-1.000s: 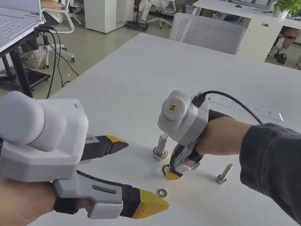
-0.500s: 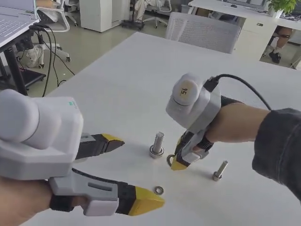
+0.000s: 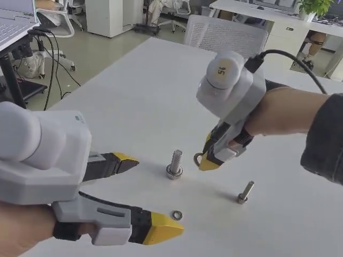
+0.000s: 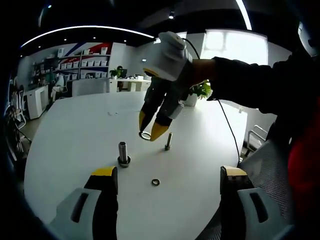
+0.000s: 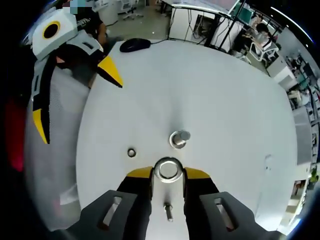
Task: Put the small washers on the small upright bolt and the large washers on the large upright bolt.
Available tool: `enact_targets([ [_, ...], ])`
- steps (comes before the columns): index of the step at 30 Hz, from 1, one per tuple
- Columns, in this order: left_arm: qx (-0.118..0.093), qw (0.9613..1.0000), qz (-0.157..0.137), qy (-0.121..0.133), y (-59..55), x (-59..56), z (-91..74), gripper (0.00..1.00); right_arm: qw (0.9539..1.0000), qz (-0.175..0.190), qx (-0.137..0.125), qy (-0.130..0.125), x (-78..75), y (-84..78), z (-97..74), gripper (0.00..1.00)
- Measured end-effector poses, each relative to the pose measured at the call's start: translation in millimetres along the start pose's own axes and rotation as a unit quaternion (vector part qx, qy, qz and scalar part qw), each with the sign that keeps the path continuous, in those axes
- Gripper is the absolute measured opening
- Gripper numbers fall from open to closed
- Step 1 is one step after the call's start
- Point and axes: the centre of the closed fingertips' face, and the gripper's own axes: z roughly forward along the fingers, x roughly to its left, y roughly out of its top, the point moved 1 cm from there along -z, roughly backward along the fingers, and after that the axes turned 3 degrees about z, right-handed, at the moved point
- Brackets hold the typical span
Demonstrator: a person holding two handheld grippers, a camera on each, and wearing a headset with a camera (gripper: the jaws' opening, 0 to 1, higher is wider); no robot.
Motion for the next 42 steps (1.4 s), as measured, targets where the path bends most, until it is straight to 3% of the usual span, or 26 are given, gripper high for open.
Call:
enact_targets([
  [6, 0.001, 1.0000, 0.001, 0.001, 0.0, 0.6, -0.5, 0.84, 0.9999, -0.012, -0.006, -0.009, -7.7, 13.4, -11.5, 0.24],
  [15, 0.002, 1.0000, -0.001, 0.002, -1.3, 1.0, -2.1, 0.84, 0.9994, -0.030, -0.009, -0.014, -18.1, 31.5, -12.2, 0.24],
  [19, 0.003, 1.0000, -0.002, 0.005, -1.9, 2.1, -3.1, 0.84, 0.9992, -0.038, -0.004, -0.014, -22.9, 38.0, -6.0, 0.24],
  [29, 0.003, 0.9999, -0.009, 0.014, -5.9, 4.3, -9.1, 0.84, 0.9989, -0.046, 0.008, 0.002, -18.7, 42.1, 12.4, 0.24],
  [42, 0.004, 0.9998, -0.012, 0.016, -10.0, 6.1, -11.3, 0.84, 0.9982, -0.052, 0.024, 0.016, -17.4, 39.4, 32.1, 0.24],
])
